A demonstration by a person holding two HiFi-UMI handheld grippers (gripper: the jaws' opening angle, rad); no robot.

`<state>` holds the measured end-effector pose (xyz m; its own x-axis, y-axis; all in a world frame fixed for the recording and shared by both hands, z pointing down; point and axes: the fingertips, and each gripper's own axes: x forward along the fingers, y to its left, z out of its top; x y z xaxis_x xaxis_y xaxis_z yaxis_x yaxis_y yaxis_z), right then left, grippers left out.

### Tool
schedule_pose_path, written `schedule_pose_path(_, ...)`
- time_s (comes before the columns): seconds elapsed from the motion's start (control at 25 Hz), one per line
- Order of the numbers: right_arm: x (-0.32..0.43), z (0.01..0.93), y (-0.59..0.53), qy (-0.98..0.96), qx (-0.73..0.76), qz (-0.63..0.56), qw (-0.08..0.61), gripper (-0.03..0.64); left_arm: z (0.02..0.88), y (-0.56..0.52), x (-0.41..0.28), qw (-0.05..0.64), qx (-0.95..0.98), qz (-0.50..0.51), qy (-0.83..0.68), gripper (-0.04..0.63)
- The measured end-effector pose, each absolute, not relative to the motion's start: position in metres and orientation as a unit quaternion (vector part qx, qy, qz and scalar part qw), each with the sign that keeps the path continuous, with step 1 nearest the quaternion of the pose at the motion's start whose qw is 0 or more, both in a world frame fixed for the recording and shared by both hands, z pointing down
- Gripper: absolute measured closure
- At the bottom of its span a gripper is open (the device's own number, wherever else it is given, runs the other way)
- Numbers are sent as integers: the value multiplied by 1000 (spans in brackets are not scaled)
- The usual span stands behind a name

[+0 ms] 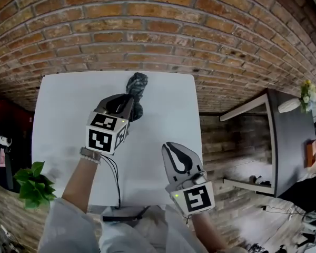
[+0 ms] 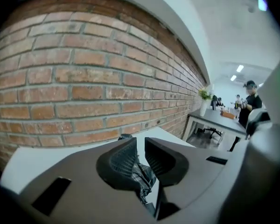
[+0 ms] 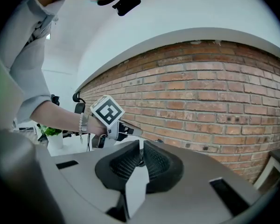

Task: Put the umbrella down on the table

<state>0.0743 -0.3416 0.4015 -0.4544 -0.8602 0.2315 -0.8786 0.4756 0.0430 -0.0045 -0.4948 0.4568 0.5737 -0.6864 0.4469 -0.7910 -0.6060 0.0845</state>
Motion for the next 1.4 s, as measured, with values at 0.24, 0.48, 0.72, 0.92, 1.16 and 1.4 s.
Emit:
schedule_pose_path(0.24, 71, 375, -309, -856, 508, 17, 98, 560, 397, -434, -6, 74, 886, 160, -428, 566)
schedule_pose_path(0.48, 78, 357, -273, -851, 516, 4, 94, 560, 341, -369, -24, 32, 888, 117, -443, 572)
schedule_pose_path(0.72, 84, 335, -237, -857, 507, -12, 92, 560, 309, -306, -43, 15, 877, 85, -473, 575)
schedule_pose_path(0.92, 86, 318, -213, -863, 496, -35, 87, 560, 302, -260, -52, 0, 867, 86, -490, 575)
schedule_pose_path(1.16, 77, 312, -192, -870, 484, -43, 79, 560, 307, -217, -60, 8, 864, 83, -496, 575)
schedule_pose_path(1.4, 71, 312, -180, -875, 476, -43, 78, 560, 306, -194, -55, 19, 867, 82, -491, 575)
